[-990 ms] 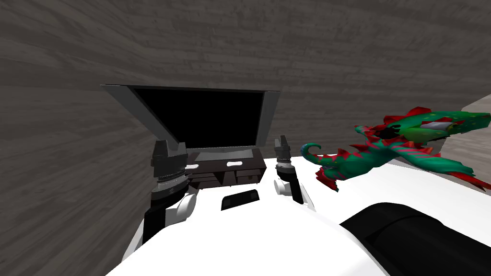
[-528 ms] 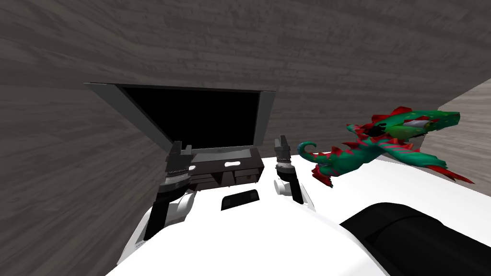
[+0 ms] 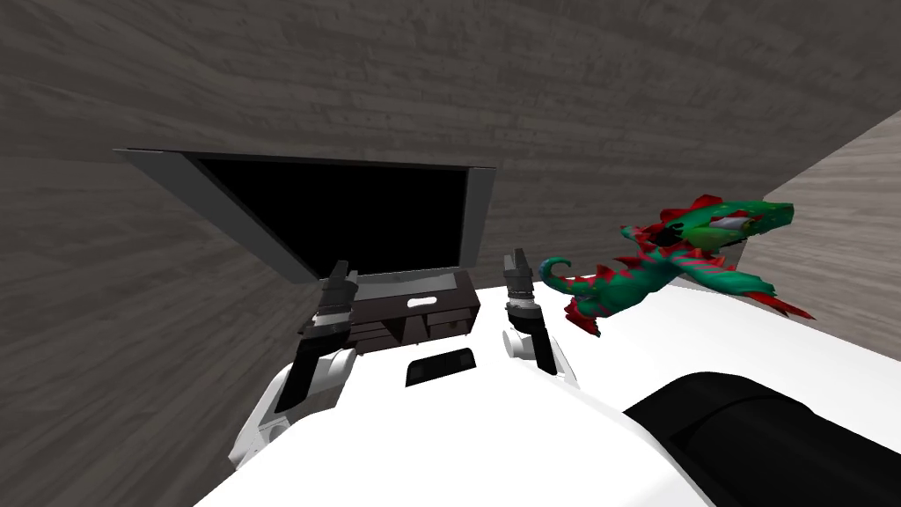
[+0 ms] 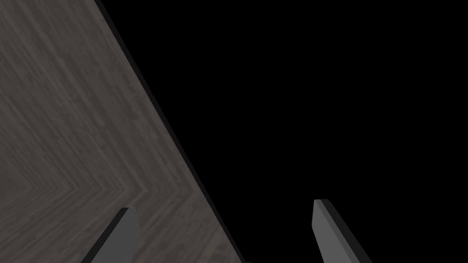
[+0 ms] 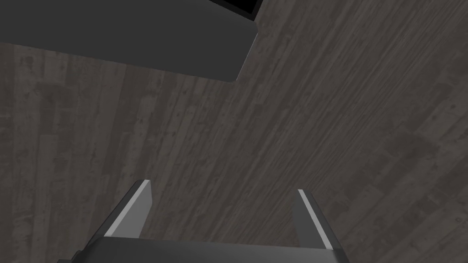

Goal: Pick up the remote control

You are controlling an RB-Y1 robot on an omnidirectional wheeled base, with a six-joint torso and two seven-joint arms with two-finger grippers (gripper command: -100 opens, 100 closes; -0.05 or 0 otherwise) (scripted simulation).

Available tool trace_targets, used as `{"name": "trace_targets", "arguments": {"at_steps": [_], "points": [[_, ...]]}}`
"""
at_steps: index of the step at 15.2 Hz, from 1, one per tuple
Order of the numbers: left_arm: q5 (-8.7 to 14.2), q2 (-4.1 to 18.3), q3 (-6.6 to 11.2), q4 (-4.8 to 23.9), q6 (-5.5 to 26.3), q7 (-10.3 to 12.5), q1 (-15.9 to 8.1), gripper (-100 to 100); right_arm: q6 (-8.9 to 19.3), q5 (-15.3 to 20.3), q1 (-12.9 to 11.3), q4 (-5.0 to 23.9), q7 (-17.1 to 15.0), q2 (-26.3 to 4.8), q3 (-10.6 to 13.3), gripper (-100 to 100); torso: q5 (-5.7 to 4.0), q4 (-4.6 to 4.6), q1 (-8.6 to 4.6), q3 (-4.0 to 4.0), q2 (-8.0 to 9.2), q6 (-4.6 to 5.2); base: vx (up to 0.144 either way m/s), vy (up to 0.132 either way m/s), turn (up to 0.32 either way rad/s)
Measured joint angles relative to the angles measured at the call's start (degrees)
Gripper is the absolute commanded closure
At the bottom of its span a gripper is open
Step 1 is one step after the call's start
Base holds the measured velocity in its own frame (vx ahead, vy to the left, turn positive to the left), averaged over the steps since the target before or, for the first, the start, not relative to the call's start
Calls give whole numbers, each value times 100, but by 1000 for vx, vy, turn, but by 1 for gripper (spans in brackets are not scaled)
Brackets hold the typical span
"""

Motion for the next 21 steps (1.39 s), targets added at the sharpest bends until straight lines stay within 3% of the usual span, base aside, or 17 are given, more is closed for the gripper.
{"name": "trace_targets", "arguments": {"at_steps": [6,13,17,21], "points": [[-78,206,256,514,772,103,-340,-100,0,0,0,0,0,0,0,0,-1,0,-4,1,1,0,-10,-37,-89],[-153,366,522,1274,1436,197,-750,-100,0,0,0,0,0,0,0,0,-1,0,-2,-1,-2,2,-4,-34,-103],[-187,428,630,1490,1892,246,-893,-100,0,0,0,0,0,0,0,0,0,0,2,0,0,1,-4,-26,-57],[-215,535,786,1909,2297,316,-1150,-100,0,0,0,0,0,0,0,0,0,0,-1,-1,-2,1,-2,-29,-79]]}}
